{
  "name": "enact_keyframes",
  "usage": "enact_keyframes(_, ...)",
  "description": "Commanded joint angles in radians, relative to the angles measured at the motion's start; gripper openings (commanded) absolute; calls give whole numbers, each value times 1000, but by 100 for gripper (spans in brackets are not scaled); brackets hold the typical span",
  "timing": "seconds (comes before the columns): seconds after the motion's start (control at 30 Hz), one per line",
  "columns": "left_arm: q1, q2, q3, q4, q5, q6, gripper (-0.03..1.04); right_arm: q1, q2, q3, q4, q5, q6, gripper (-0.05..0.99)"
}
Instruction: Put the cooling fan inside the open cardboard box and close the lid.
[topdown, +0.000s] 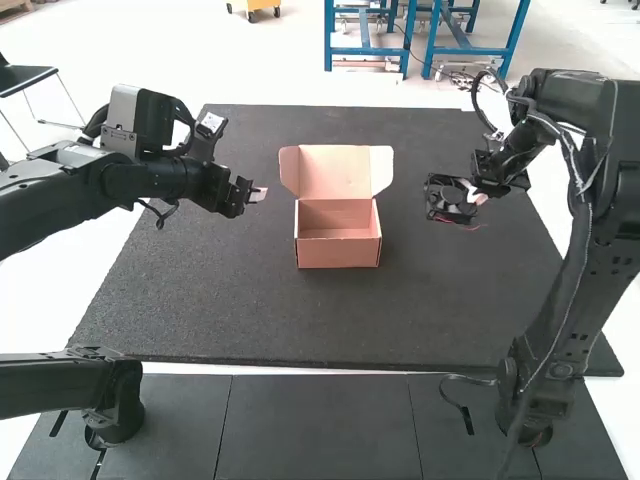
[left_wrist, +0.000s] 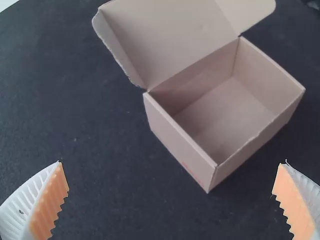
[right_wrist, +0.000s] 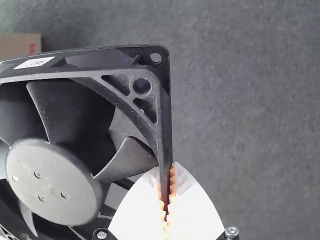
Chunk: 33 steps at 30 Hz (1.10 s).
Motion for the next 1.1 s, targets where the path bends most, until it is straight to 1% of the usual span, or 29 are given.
enact_keyframes(0.0,1,-13,-14,13,-14,-19,97,29,-104,-56,-1,-64,36,-2)
enact_keyframes(0.1,1,-13,-23,18,-22,-25,97,54,-182,-116,-1,-78,61,-2)
enact_keyframes(0.4,-5,-13,-35,13,-24,-22,97,158,-352,-263,-27,-78,107,-2)
enact_keyframes(0.57,-7,-12,-35,19,-24,-22,97,267,-398,-290,-26,-76,177,-2)
enact_keyframes(0.67,-5,-13,-38,23,-22,-24,97,353,-398,-292,-18,-72,243,-2)
enact_keyframes(0.73,-5,-13,-40,24,-22,-25,97,414,-398,-294,22,-66,308,-2)
enact_keyframes(0.87,-5,-16,-43,27,-24,-25,97,525,-389,-321,106,-32,429,-2)
enact_keyframes(0.93,-5,-18,-46,32,-24,-27,97,571,-388,-343,152,-27,496,-2)
enact_keyframes(1.03,1,-19,-46,30,-24,-27,97,612,-378,-363,204,19,536,-2)
enact_keyframes(1.07,1,-19,-46,30,-24,-27,97,618,-372,-369,212,19,553,-2)
